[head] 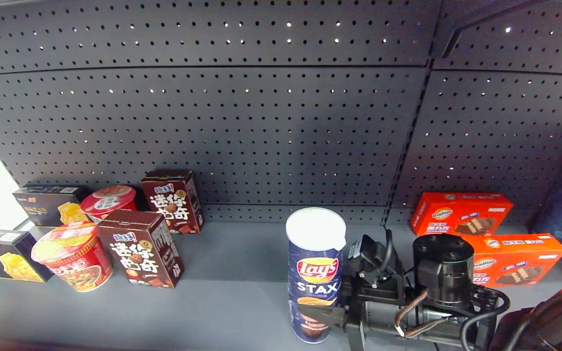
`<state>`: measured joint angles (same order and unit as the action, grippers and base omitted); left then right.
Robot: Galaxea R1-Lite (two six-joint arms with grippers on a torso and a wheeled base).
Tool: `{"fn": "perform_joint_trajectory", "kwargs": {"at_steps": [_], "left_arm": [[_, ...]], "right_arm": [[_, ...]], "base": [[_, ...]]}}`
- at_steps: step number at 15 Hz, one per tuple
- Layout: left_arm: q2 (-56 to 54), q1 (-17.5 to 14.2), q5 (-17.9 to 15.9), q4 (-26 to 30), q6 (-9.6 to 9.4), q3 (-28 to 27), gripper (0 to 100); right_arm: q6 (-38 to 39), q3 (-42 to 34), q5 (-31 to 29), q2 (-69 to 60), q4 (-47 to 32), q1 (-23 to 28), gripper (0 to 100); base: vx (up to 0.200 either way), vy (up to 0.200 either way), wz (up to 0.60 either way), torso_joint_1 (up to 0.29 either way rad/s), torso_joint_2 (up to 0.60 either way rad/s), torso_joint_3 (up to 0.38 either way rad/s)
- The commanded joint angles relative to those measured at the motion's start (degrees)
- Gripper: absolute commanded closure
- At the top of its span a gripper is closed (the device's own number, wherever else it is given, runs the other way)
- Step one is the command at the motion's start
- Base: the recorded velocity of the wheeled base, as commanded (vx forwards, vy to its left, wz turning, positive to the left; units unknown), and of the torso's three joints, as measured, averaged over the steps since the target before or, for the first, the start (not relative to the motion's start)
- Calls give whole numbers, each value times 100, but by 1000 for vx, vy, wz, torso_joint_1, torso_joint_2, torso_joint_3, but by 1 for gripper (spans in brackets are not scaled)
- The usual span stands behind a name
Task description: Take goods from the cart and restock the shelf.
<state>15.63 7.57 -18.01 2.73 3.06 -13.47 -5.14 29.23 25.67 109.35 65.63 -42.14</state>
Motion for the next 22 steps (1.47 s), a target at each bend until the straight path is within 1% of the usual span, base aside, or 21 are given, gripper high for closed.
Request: {"fn": "perform_joint_trajectory", "kwargs": {"at_steps": [1, 5, 7, 8, 9, 10, 12, 13, 14, 15, 16, 17, 18, 19, 20, 22], "left_arm": [[10, -1, -1, -1, 2, 2, 100], [-7, -1, -10, -1, 2, 11, 100], [-113, -1, -10, -1, 2, 11, 100], [-218, -1, -1, 87, 2, -42, 100], [-253, -10, -1, 184, -7, -103, 100], [-271, -10, -10, 237, -86, -253, 100], [-192, -1, -28, 237, -350, -455, 100], [-34, 8, -28, 228, -447, -534, 100], [160, 16, -63, 210, -552, -710, 100], [327, 34, -230, 210, -605, -921, 100], [467, 34, -379, 210, -605, -1079, 100], [687, 34, -555, 184, -622, -1281, 100], [837, 34, -713, 175, -658, -1421, 100], [1118, 34, -968, 149, -666, -1615, 100], [1276, 43, -1117, 149, -666, -1729, 100], [1584, 43, -1232, 158, -658, -1852, 100]], "right_arm": [[-13, 12, -1, 122, 11, -4, 0], [-4, -243, -317, -212, 2, -4, 0], [-13, -445, -326, -485, 2, 4, 0], [-4, -796, -326, -1038, -7, -4, 0], [-4, -972, -326, -1364, -33, 31, 0], [-4, -1253, -335, -1865, -86, 154, 0], [13, -1596, -335, -2708, -341, 470, 0], [13, -1631, -335, -3113, -684, 681, 0], [13, -1561, -335, -3552, -1220, 866, 0], [13, -1499, -379, -4027, -1809, 954, 0], [13, -1420, -634, -4449, -2406, 945, 0], [13, -1280, -1240, -4923, -3250, 857, 0], [13, -1139, -1680, -5231, -3839, 769, 0], [40, -788, -2260, -5609, -4770, 725, 0], [172, -550, -2523, -5855, -5131, 716, 0], [330, -339, -2699, -6233, -5280, 751, 0]], "base": [[0, 0, 0, 0, 0, 0], [0, 0, 0, 0, 0, 0], [0, 0, 0, 0, 0, 0], [0, 0, 0, 0, 0, 0], [0, 0, 0, 0, 0, 0], [0, 0, 0, 0, 0, 0], [0, 0, 0, 0, 0, 0], [0, 0, 0, 0, 0, 0], [0, 0, 0, 0, 0, 0], [0, 0, 0, 0, 0, 0], [0, 0, 0, 0, 0, 0], [0, 0, 0, 0, 0, 0], [0, 0, 0, 0, 0, 0], [0, 0, 0, 0, 0, 0], [0, 0, 0, 0, 0, 0], [0, 0, 0, 0, 0, 0]]}}
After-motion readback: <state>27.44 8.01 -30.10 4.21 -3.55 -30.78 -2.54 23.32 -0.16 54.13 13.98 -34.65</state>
